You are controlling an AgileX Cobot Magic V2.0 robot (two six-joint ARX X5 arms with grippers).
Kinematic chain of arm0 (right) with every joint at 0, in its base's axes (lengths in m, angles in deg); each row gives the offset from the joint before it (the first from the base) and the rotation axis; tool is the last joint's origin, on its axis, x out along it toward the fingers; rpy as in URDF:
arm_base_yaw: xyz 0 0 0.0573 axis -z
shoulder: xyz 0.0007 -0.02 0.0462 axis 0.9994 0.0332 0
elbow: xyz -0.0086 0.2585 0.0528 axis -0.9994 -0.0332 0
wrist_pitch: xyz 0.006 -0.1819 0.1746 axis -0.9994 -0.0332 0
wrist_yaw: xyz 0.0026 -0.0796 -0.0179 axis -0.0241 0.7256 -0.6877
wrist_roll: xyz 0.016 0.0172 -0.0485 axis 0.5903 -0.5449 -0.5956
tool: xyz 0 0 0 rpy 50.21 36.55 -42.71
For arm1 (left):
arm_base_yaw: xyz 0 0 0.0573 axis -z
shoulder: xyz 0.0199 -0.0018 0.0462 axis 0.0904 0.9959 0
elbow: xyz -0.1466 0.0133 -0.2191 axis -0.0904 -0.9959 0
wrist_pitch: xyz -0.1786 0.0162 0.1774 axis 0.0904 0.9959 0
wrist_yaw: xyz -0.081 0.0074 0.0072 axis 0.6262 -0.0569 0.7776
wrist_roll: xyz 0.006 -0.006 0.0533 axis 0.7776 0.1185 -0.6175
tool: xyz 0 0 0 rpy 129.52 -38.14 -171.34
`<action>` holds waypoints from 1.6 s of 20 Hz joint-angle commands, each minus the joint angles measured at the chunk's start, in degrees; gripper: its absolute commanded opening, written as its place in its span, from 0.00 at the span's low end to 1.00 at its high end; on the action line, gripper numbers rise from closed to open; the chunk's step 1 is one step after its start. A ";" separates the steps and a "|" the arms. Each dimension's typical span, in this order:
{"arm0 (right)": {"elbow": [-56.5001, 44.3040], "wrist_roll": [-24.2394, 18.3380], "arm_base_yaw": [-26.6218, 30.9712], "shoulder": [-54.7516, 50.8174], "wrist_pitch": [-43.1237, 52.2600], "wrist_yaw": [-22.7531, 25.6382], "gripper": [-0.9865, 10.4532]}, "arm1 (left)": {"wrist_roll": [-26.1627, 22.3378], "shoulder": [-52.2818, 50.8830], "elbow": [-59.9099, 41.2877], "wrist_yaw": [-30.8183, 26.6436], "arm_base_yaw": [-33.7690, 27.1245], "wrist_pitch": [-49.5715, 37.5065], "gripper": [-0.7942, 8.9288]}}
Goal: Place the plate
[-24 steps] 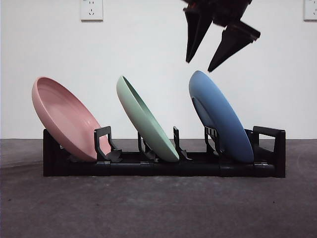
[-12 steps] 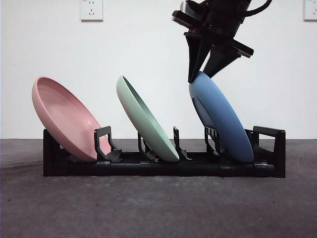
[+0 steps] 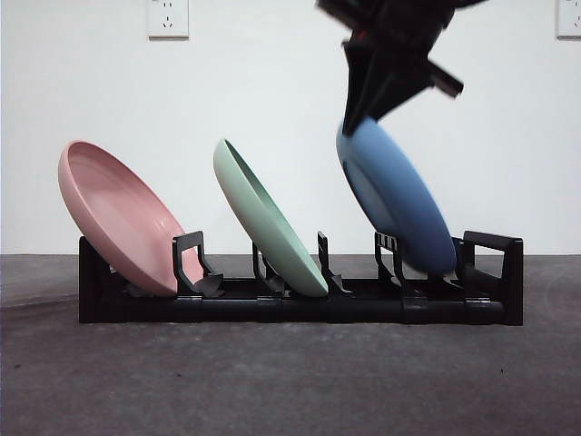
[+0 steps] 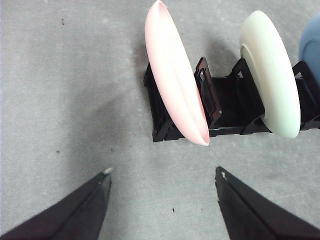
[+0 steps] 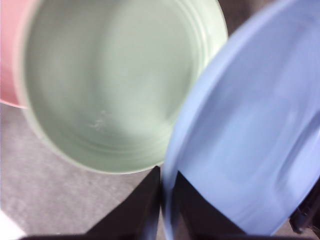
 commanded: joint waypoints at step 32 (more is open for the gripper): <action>-49.72 -11.61 -49.68 -48.37 7.30 30.45 0.10 | 0.04 0.26 1.14 0.17 0.07 -0.63 0.42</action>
